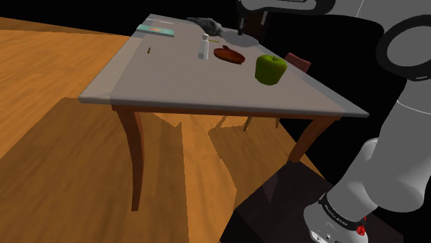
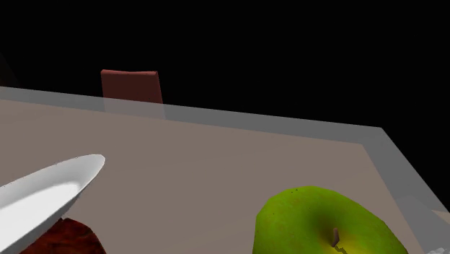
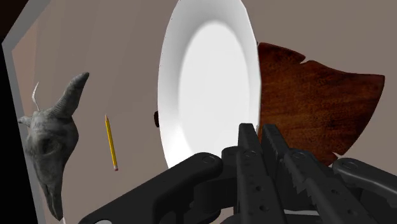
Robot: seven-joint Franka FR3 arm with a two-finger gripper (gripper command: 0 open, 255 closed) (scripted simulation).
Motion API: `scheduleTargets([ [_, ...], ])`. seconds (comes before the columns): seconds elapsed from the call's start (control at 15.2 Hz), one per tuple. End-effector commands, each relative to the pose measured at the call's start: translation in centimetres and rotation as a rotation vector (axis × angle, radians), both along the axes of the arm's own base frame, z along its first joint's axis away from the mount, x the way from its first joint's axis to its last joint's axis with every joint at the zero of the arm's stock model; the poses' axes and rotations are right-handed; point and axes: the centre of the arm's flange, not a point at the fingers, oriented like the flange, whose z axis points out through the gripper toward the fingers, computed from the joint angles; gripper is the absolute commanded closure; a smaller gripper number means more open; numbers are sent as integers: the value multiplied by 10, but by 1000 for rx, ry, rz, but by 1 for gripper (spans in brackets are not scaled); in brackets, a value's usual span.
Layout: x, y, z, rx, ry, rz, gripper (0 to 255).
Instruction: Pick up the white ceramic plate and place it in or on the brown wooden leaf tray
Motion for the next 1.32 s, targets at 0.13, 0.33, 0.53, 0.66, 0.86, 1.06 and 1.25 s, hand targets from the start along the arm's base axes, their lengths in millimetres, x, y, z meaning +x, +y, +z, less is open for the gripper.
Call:
scheduleTargets([
  [0.13, 10, 8, -14, 0, 0, 0, 255],
  [0.33, 10, 8, -30, 0, 0, 0, 255],
  [0.53, 10, 8, -46, 0, 0, 0, 255],
  [0.66, 10, 8, -56, 0, 0, 0, 255],
  [0.86, 10, 8, -72, 0, 0, 0, 255],
  [1.06, 10, 8, -91, 0, 0, 0, 255],
  [1.25, 10, 8, -91, 0, 0, 0, 255],
])
